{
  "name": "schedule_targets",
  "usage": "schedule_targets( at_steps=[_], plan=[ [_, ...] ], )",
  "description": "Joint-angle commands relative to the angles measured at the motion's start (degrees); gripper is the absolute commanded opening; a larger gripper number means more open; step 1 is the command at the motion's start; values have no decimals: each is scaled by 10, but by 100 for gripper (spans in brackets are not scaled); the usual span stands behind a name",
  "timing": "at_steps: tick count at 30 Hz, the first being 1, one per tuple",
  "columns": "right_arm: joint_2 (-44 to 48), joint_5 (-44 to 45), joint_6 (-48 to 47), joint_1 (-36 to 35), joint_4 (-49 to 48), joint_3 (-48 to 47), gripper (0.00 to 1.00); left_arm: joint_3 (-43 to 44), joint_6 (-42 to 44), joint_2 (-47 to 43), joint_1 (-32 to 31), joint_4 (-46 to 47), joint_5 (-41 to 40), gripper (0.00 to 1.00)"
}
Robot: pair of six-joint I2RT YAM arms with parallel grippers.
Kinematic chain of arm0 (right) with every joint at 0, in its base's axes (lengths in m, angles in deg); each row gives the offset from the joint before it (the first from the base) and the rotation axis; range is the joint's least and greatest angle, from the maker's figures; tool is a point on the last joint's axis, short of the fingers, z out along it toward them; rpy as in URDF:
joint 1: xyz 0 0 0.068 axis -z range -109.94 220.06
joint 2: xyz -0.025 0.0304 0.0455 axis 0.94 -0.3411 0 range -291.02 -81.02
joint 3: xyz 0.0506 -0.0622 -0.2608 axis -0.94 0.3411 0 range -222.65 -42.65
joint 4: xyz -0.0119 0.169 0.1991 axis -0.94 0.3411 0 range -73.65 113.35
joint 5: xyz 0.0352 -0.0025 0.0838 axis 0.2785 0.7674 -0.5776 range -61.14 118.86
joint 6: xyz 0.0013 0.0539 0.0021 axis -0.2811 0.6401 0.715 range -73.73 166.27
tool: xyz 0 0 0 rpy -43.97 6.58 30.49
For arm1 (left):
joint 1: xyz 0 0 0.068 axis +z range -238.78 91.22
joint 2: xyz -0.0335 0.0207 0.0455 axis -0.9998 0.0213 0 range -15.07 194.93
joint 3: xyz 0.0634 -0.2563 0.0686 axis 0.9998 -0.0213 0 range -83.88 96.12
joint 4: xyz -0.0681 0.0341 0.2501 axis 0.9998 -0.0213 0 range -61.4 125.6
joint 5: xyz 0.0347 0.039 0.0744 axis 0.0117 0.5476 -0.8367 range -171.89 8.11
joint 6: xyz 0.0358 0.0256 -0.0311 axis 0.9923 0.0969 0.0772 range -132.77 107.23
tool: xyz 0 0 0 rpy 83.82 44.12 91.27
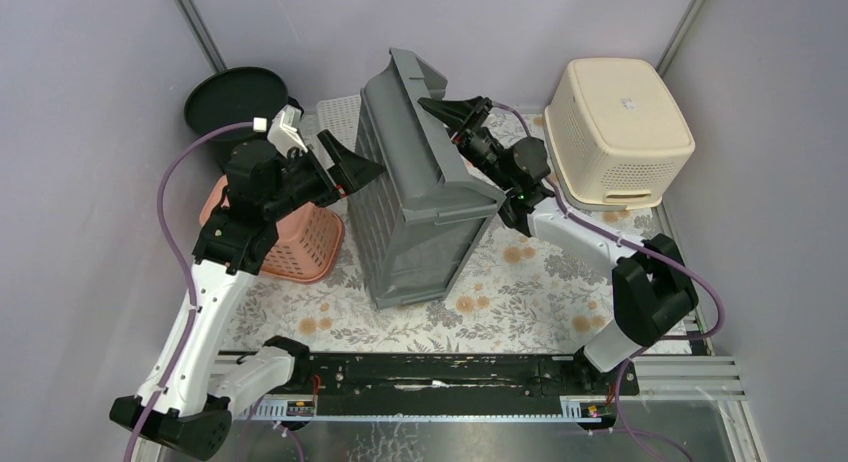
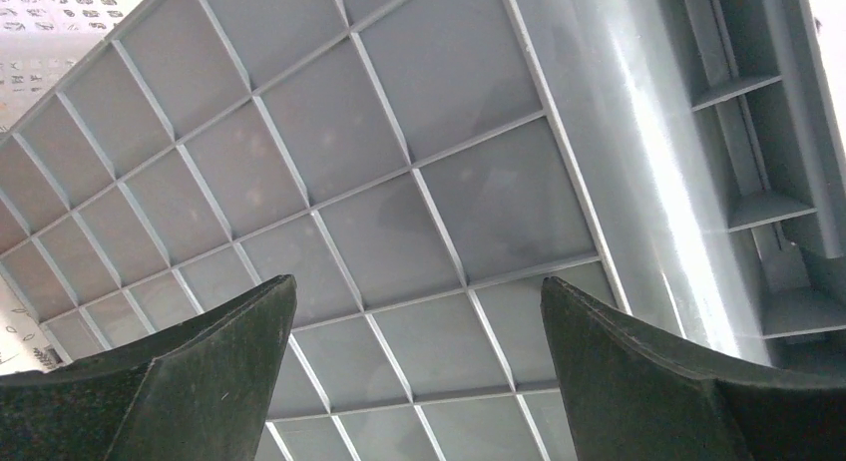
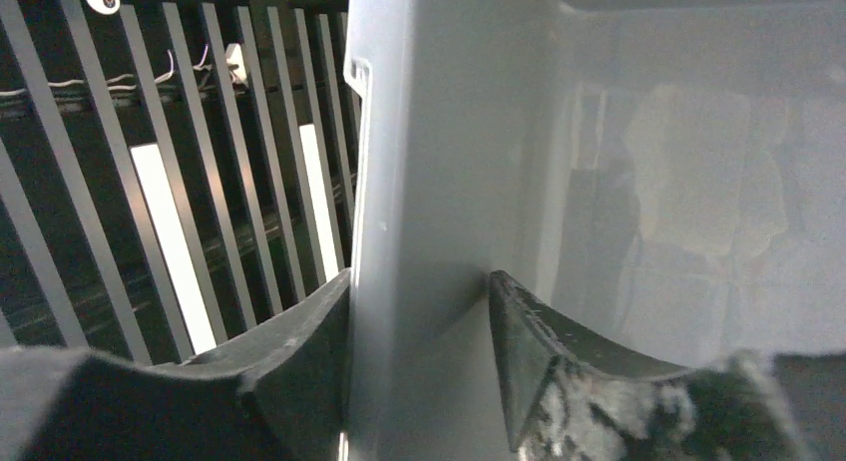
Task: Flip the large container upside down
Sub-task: Turn the container upside down at the center of the board.
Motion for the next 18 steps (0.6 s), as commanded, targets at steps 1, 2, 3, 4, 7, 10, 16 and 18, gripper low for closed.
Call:
schedule_targets(
  at_steps=[1, 2, 3, 4, 7, 10, 16, 18],
  plan=[
    [43, -15, 40, -11, -86, 49, 61, 16, 11, 6, -1, 9, 20, 100],
    [48, -17, 39, -9, -88, 62, 63, 15, 11, 8, -1, 10, 20, 100],
    [54, -21, 36, -6, -87, 73, 65, 15, 10, 9, -1, 10, 22, 100],
    [61, -26, 34, -3, -83, 81, 67, 14, 10, 9, -1, 12, 23, 100],
    [77, -34, 24, 8, -75, 100, 68, 11, 6, 13, -1, 17, 28, 100],
    [92, -43, 18, 22, -67, 116, 71, 8, 1, 14, -1, 25, 32, 100],
    [123, -61, 1, 60, -44, 147, 73, 2, -4, 18, -1, 36, 40, 100],
    [131, -67, -7, 71, -32, 154, 73, 2, -5, 20, -2, 39, 44, 100]
  ],
)
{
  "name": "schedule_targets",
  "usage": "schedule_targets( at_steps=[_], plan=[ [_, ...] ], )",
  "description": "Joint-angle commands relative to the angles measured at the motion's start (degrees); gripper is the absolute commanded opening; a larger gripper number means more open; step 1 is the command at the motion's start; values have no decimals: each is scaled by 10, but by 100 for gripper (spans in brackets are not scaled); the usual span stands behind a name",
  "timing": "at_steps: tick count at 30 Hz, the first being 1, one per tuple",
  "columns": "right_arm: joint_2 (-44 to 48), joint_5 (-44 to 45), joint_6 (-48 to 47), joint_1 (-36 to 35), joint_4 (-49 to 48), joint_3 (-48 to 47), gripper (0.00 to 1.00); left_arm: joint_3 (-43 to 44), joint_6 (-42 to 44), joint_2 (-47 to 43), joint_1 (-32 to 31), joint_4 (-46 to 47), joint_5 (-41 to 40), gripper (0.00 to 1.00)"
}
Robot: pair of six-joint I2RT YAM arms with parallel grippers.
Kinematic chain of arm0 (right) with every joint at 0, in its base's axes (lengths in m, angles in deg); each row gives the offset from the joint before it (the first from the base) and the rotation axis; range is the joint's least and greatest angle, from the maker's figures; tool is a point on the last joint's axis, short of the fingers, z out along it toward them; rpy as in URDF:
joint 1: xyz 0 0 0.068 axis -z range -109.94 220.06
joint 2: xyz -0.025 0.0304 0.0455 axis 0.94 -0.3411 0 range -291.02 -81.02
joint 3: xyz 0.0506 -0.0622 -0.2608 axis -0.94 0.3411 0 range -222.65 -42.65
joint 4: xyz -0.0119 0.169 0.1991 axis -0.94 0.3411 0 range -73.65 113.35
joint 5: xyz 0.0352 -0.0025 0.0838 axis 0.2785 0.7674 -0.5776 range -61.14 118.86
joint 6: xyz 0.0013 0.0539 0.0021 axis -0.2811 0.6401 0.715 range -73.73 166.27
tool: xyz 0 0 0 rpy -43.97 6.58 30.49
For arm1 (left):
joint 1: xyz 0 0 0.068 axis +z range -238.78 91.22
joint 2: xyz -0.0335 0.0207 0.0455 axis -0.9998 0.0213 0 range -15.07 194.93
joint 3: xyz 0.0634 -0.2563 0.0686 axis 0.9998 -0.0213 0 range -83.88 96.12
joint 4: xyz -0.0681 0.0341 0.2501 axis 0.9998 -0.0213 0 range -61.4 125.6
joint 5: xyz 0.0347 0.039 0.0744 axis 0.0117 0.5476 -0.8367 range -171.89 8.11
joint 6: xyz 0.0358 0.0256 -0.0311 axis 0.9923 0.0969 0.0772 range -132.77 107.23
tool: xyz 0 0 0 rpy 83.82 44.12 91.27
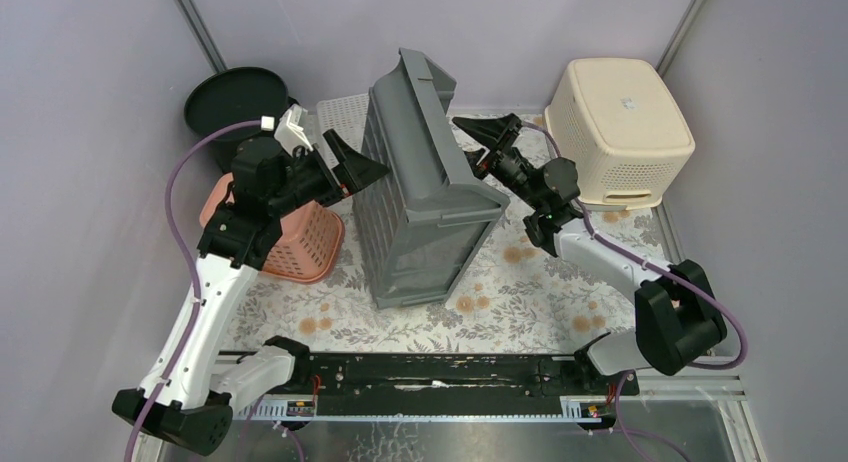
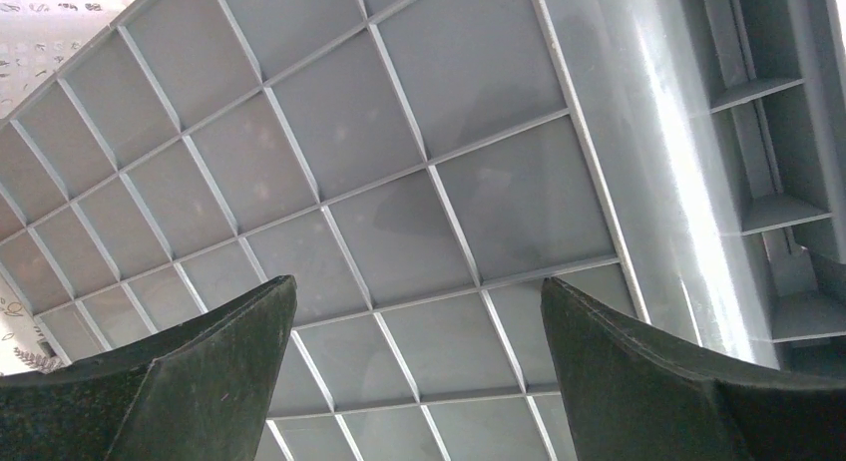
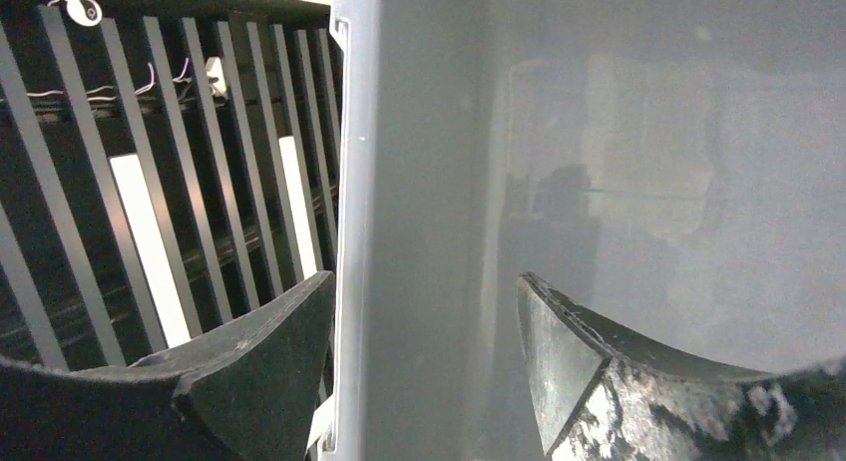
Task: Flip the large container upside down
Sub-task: Turn the container upside down at the center of the board.
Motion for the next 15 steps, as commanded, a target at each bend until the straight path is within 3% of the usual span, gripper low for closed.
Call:
schedule_targets(
  at_steps=[1, 9, 15],
  plan=[
    [35, -31, -10, 26, 6, 10, 73, 1, -2, 6, -2, 36, 25, 100],
    [42, -65, -35, 64, 45, 4, 72, -1, 0, 23, -13, 49, 31, 100],
    [52, -109, -116, 76, 159, -44, 64, -4, -1, 30, -22, 57, 27, 100]
  ],
)
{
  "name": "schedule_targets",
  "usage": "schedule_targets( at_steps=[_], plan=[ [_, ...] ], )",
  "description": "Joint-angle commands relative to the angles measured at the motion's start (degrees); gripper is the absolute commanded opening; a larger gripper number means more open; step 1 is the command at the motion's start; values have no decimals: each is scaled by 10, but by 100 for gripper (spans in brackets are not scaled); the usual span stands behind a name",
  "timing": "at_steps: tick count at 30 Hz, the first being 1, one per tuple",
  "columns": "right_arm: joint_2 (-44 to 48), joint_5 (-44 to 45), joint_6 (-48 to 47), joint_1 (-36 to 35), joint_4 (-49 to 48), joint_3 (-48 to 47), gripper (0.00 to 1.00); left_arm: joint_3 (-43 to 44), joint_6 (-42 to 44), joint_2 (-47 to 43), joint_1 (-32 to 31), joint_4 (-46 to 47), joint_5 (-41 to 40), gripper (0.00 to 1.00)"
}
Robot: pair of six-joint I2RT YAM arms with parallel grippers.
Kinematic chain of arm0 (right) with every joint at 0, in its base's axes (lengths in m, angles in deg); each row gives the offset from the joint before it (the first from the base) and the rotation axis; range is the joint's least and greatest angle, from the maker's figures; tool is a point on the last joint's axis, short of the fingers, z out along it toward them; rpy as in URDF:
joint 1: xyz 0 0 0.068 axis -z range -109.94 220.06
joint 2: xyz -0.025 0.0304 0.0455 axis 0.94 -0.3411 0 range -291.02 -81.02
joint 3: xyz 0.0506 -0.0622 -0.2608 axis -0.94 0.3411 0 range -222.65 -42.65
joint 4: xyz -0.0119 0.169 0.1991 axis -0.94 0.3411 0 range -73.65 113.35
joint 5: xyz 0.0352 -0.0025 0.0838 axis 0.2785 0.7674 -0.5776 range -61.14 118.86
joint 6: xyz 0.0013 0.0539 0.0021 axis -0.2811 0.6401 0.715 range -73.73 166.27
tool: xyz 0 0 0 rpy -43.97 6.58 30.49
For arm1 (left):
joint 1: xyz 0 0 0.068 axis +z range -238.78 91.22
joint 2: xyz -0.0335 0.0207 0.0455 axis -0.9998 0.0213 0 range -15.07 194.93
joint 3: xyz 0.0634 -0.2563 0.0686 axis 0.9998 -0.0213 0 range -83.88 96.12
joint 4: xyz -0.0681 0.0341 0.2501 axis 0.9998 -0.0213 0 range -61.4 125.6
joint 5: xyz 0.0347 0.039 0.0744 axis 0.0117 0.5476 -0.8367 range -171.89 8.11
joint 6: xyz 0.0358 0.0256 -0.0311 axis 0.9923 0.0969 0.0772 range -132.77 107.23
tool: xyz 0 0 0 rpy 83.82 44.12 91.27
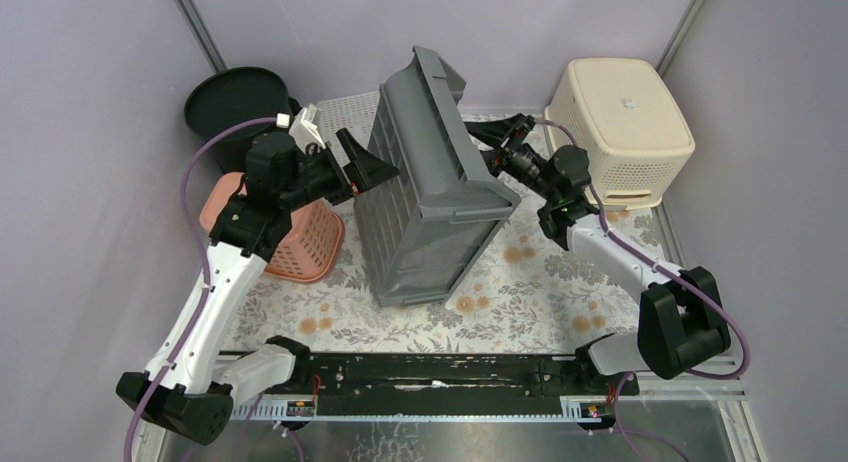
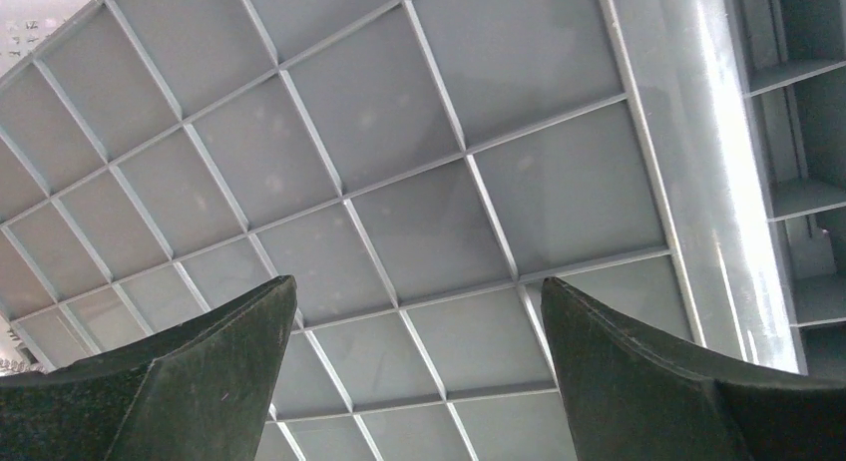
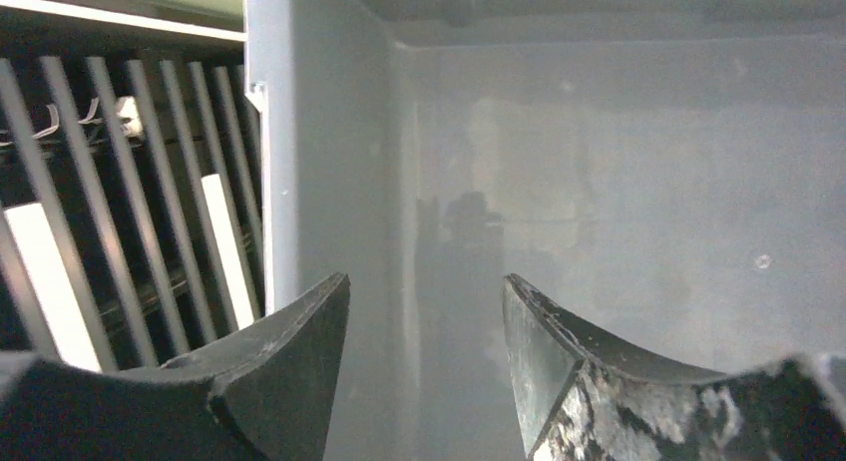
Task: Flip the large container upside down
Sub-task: Turn the container upside down at the center of the board.
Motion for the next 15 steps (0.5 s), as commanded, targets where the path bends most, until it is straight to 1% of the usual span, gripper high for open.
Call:
schedule_targets(
  at_steps=[1, 8, 15],
  plan=[
    [31, -51, -81, 10, 82, -62, 63, -4, 0, 2, -9, 43, 11, 100],
    [40, -87, -183, 34, 209, -123, 65, -7, -1, 11, -21, 50, 8, 100],
    [25, -139, -333, 50, 382, -216, 70, -3, 1, 35, -57, 56, -6, 100]
  ],
)
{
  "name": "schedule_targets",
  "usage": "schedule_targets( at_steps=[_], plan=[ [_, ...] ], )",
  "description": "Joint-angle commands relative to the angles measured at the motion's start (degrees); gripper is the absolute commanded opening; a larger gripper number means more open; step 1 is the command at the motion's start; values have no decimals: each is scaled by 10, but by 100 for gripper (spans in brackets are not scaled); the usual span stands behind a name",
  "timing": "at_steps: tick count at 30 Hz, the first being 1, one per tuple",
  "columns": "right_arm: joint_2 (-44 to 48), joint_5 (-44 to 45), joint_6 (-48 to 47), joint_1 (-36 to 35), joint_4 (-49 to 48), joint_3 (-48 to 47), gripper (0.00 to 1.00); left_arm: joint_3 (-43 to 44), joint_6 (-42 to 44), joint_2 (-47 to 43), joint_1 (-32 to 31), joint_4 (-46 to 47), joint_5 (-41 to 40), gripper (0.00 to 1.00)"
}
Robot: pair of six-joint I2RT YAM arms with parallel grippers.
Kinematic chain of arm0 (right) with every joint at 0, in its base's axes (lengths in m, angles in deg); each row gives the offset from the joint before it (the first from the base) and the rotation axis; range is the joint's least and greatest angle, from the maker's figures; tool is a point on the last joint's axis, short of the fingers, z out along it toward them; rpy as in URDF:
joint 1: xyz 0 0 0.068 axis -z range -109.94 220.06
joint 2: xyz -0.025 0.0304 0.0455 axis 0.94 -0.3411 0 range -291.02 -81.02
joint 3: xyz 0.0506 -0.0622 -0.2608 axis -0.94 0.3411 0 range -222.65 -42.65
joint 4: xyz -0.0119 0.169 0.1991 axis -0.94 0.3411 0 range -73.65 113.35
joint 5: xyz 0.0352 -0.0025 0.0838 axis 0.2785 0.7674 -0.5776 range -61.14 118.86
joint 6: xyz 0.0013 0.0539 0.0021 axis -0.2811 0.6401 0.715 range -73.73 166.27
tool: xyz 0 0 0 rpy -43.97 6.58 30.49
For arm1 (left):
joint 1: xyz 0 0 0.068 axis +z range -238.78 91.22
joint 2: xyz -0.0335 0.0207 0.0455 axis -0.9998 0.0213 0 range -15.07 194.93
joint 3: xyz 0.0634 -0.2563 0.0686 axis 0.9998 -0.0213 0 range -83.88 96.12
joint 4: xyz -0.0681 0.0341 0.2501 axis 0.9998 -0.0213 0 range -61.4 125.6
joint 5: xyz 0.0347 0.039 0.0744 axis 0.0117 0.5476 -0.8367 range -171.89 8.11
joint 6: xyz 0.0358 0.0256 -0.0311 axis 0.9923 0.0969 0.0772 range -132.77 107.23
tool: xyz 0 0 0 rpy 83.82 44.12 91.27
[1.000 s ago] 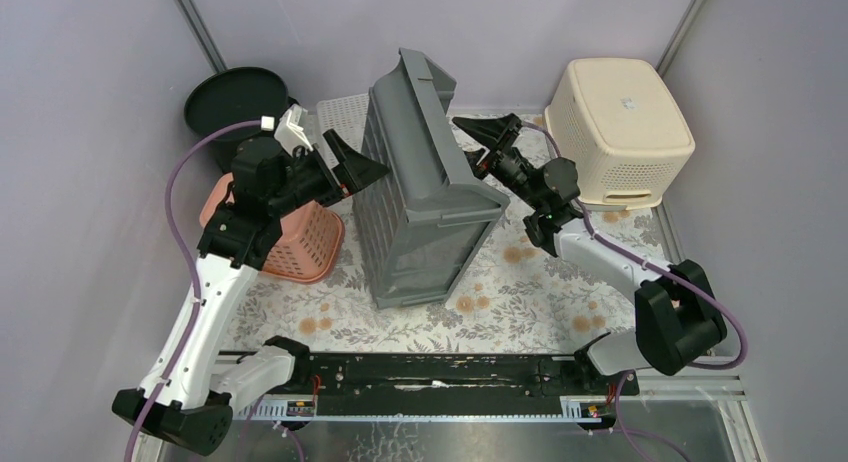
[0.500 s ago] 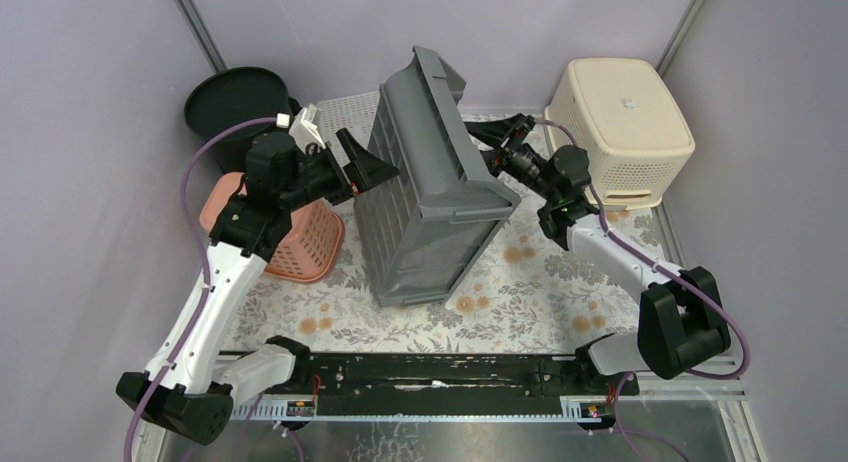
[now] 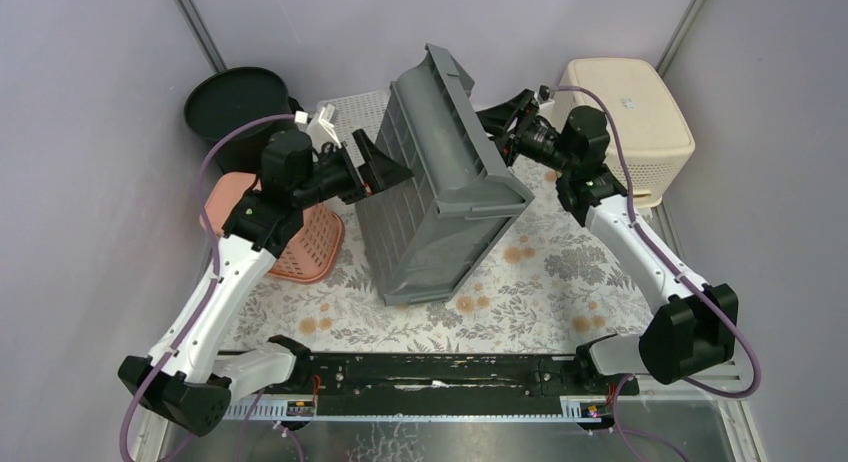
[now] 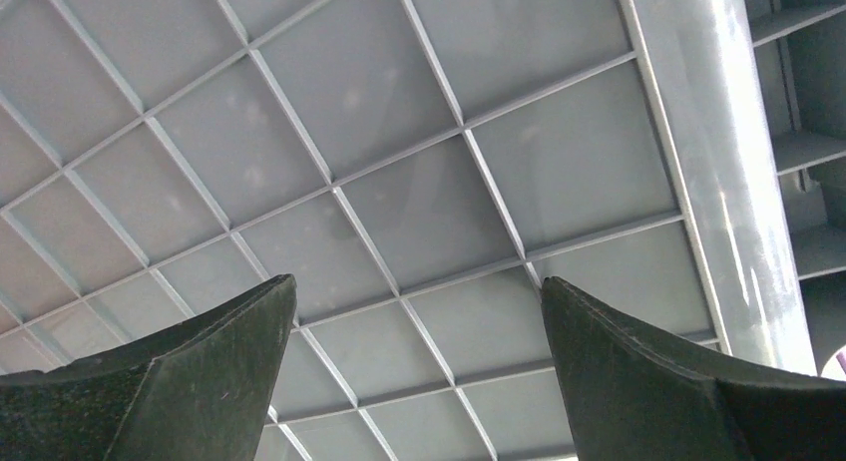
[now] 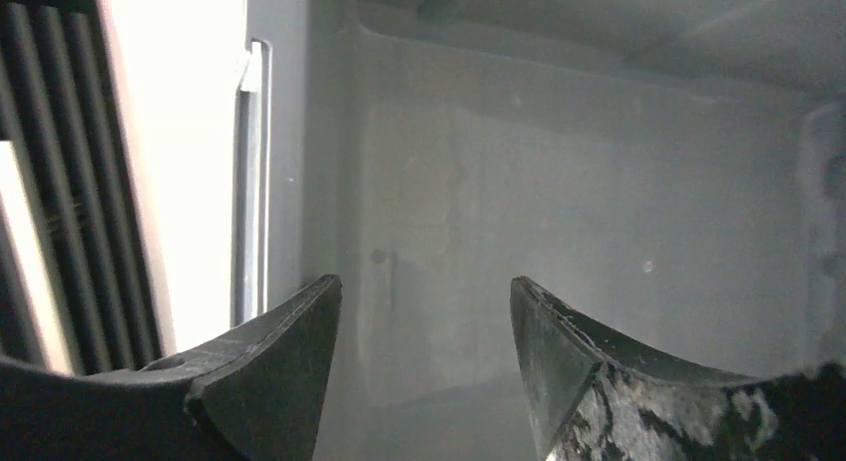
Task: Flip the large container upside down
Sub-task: Turn the container upside down at the center of the board.
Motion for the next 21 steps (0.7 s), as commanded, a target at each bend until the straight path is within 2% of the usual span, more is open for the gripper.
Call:
schedule_targets(
  at_steps=[1, 4, 8, 21],
  plan=[
    [4, -57, -146, 7, 122, -85, 71, -2, 1, 13, -24, 36, -6, 100],
    [-4, -68, -215, 10, 200, -120, 72, -6, -1, 15, -29, 41, -8, 100],
    [5, -72, -266, 23, 258, -126, 72, -7, 0, 20, -36, 41, -12, 100],
    [13, -94, -332, 55, 315, -118, 73, 12, 2, 55, -70, 49, -34, 100]
  ],
)
